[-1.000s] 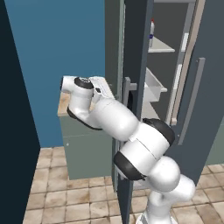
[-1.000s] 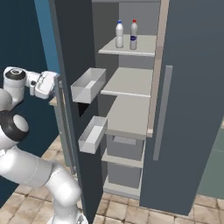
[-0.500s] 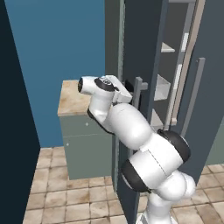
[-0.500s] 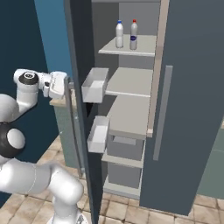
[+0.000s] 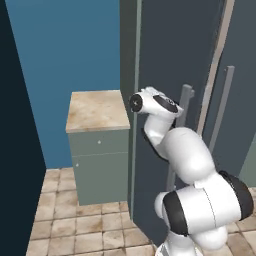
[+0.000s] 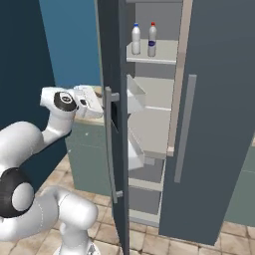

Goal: Take the bottled waters from the counter and place them in the freezer to freeze. Close the freezer door after placing the bottles.

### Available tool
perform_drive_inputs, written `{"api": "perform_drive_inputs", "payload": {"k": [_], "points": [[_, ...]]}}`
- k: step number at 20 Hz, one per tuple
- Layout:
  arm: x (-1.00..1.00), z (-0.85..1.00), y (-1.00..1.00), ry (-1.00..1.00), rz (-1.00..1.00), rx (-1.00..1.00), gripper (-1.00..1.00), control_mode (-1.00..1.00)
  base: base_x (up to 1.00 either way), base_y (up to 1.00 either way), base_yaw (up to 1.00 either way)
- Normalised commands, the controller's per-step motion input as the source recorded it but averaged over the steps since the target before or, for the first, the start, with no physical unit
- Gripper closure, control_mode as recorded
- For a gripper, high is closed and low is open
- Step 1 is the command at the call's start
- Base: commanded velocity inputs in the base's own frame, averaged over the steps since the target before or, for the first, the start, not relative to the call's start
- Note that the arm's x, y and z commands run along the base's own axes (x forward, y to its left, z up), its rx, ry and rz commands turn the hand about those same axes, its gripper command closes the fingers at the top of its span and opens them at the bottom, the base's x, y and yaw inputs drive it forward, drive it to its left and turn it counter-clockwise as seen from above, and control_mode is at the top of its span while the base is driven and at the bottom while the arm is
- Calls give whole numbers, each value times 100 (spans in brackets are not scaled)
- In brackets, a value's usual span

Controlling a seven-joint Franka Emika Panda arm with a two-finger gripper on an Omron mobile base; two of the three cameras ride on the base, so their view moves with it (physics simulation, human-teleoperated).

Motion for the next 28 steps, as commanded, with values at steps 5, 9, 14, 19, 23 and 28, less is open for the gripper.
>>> {"api": "perform_drive_inputs", "payload": {"k": [5,9,14,19,23,28], "points": [[20,0,-98,0,15,4,-100,-100,0,0,0],[59,0,-84,0,3,3,-100,-100,0,0,0],[81,-2,-68,3,0,2,-100,-100,0,0,0],[52,-8,-68,0,1,0,-100,-100,0,0,0],[49,-8,-75,0,7,0,-100,-100,0,0,0],[54,-15,-83,0,14,1,-100,-100,0,0,0]]}}
